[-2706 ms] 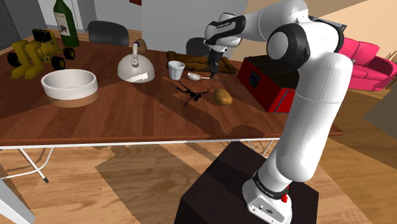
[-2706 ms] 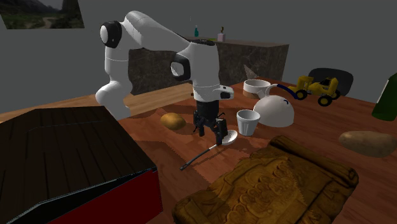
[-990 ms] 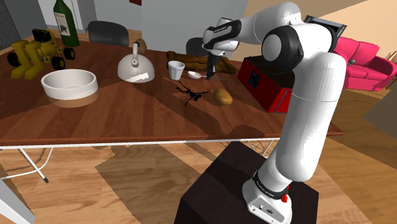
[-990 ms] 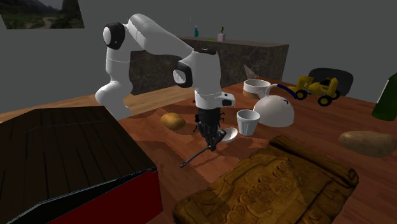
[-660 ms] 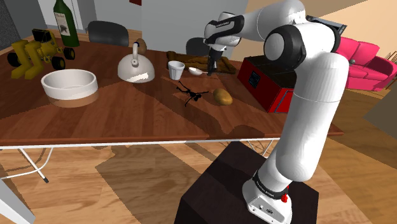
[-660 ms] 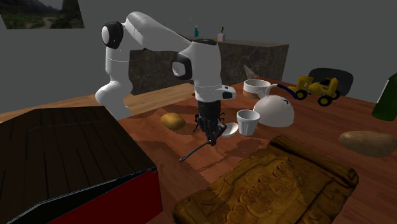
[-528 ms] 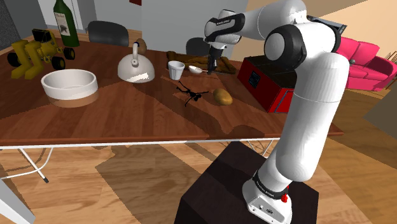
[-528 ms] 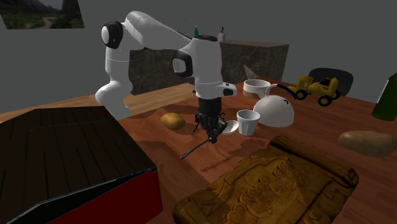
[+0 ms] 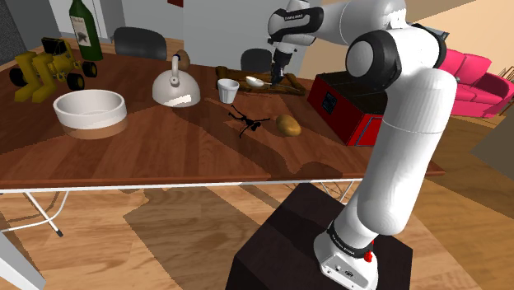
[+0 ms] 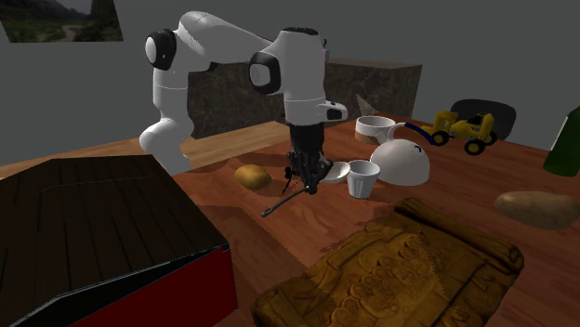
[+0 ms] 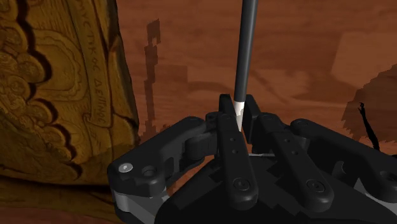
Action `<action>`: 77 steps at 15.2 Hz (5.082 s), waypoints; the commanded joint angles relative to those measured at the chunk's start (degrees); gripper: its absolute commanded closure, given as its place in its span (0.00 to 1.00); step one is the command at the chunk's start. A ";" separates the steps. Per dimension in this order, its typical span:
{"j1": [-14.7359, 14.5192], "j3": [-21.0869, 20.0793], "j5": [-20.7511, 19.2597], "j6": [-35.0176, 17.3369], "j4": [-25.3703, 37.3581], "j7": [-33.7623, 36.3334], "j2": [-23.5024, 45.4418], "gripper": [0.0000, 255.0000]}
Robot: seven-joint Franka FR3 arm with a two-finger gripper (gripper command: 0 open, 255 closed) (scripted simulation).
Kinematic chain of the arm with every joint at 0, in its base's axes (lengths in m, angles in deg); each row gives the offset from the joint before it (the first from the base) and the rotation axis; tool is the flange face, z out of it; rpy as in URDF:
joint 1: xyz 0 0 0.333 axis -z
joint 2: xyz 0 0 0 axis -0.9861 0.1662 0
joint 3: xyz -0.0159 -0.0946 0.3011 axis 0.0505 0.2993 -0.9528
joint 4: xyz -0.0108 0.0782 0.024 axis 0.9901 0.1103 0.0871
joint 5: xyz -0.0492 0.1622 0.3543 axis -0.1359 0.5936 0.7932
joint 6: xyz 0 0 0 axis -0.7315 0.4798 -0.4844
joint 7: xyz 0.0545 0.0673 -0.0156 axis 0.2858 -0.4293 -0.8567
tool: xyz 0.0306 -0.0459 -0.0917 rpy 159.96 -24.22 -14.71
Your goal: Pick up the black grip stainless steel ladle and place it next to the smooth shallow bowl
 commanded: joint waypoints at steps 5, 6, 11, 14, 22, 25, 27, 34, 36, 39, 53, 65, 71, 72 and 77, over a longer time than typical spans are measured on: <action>0.32 0.19 -0.21 4.63 4.56 0.26 -0.08 1.00; 0.39 0.21 -0.22 5.41 5.37 0.29 -0.06 1.00; 0.87 0.34 -0.07 9.42 9.73 0.35 0.33 1.00; -1.95 -0.19 -2.31 8.28 5.91 3.45 -2.98 1.00; -10.28 -4.60 -9.70 5.52 -5.69 16.64 -13.57 1.00; -12.55 -6.83 -11.55 5.15 -8.62 21.52 -16.35 1.00; -13.92 -8.41 -12.49 5.03 -10.21 24.68 -17.85 1.00; -18.30 -14.06 -14.33 5.14 -13.55 35.19 -20.93 1.00; -19.49 -15.67 -14.53 5.28 -13.90 38.04 -21.23 1.00; -21.26 -18.04 -14.66 5.57 -13.93 42.20 -21.23 1.00; -29.64 -27.81 -14.24 8.27 -6.03 60.06 -14.47 1.00; -33.94 -31.62 -14.52 7.20 -0.72 68.38 -7.35 1.00; -33.91 -31.60 -14.63 2.64 -5.16 68.77 -7.21 1.00; -33.90 -31.60 -14.65 1.90 -5.84 68.83 -7.14 1.00; -33.87 -31.57 -14.77 -1.79 -9.02 69.15 -6.62 1.00</action>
